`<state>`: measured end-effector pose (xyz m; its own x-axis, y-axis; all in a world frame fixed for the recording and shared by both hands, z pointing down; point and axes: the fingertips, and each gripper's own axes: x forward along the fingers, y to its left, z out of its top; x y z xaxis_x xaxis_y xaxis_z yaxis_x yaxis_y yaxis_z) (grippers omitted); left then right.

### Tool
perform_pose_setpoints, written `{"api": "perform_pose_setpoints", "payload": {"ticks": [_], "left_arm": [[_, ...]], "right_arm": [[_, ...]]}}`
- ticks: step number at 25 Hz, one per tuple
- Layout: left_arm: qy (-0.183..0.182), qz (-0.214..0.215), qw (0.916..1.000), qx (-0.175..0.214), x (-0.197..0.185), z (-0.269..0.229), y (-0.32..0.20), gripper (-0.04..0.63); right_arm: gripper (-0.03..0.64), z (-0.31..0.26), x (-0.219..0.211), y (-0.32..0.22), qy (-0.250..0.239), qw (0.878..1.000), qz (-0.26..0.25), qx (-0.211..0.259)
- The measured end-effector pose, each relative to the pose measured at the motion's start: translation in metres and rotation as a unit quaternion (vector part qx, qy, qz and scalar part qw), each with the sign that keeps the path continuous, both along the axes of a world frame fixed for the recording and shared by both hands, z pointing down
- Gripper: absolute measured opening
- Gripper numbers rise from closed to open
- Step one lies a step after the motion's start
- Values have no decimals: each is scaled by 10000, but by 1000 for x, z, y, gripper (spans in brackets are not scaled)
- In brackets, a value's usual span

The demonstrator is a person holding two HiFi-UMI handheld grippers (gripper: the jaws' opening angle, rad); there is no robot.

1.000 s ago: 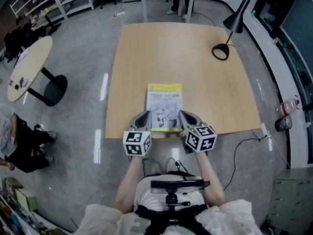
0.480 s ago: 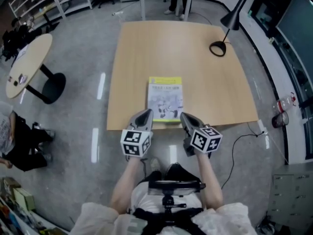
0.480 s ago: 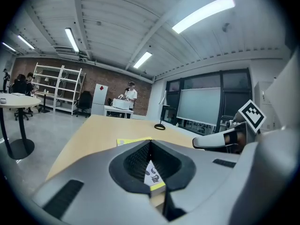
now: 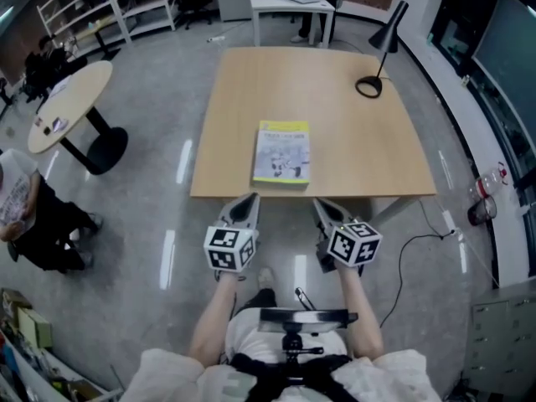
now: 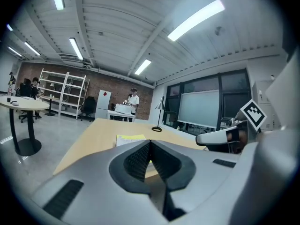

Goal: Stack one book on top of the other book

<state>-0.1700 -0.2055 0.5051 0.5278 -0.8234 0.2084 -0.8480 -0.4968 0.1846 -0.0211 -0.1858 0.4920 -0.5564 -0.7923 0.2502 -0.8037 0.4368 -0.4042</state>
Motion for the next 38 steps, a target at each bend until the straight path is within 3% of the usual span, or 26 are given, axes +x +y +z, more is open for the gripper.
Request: {"api": "perform_pose_setpoints", "payload": {"ticks": [4, 10, 15, 20, 31, 38], "left_arm": [[53, -215, 9997, -57, 11, 11, 85, 8], [59, -264, 9995, -156, 40, 22, 216, 8], [127, -280, 9995, -85, 54, 1, 294, 8], [135, -348, 9993, -8, 49, -11, 344, 8], [32, -82, 9995, 300, 53, -42, 417, 8], [22, -298, 9985, 463, 44, -54, 446, 8]], "right_arm": [[-2, 4, 9, 91, 1038, 9933, -389, 339], [-2, -3, 30, 212, 851, 9945, -435, 424], [-2, -11, 40, 291, 719, 9952, -563, 342], [-2, -22, 44, 341, 633, 9961, -478, 375], [-2, -46, 29, 415, 489, 9971, -281, 516], [-2, -46, 29, 448, 544, 9965, -282, 572]]}}
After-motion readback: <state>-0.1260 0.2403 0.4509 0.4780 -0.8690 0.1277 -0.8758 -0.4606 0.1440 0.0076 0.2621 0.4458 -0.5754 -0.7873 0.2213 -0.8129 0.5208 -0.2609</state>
